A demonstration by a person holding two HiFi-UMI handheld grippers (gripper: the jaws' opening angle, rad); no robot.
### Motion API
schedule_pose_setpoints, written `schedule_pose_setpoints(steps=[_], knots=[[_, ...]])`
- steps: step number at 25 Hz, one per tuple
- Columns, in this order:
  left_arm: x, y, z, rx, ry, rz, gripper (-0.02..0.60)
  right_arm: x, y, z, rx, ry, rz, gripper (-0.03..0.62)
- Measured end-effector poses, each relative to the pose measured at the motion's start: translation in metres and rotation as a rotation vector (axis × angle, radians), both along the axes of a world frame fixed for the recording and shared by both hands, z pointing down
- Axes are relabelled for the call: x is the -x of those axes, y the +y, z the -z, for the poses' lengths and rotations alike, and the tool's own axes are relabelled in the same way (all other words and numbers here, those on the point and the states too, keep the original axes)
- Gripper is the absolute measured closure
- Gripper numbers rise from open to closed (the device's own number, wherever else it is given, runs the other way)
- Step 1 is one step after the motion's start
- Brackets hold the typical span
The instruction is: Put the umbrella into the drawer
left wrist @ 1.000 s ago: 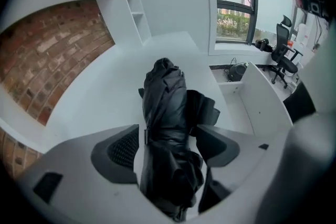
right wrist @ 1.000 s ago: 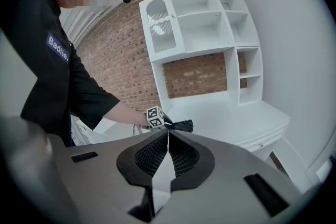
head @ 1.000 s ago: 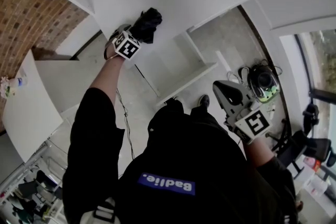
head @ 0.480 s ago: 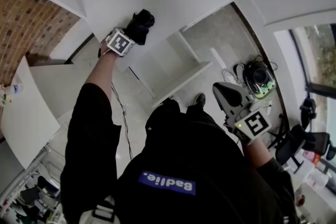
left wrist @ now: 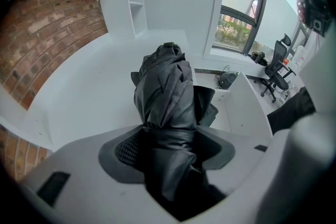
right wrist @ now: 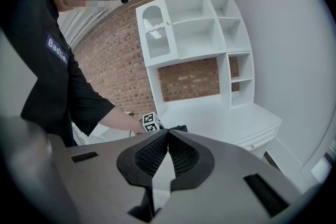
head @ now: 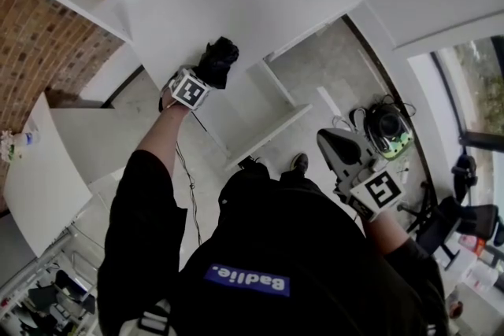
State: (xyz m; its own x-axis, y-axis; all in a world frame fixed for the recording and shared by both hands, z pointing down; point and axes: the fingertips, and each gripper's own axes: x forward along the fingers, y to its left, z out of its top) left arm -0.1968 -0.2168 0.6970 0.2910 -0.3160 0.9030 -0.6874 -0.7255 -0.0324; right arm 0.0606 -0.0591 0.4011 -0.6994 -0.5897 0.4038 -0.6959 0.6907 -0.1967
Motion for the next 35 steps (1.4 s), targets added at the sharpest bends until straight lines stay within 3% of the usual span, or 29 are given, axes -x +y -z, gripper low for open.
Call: schedule_pose_setpoints(steps=[10, 18, 30, 35], knots=[[-0.09, 0.04, 0.031, -0.034, 0.137, -0.031, 0.317, -0.034, -0.001, 0.007, -0.017, -0.031, -0.037, 0.563], [-0.138, 0.086, -0.004, 0.026, 0.156, -0.074, 0.318, -0.065, 0.009, 0.001, -0.001, -0.027, -0.083, 0.563], [-0.143, 0.111, -0.102, 0.154, 0.096, -0.01, 0.316, -0.102, 0.028, -0.023, 0.079, 0.026, -0.172, 0.563], [-0.142, 0.109, -0.138, 0.209, 0.095, 0.088, 0.314, -0.11, 0.028, -0.018, 0.084, 0.051, -0.193, 0.563]])
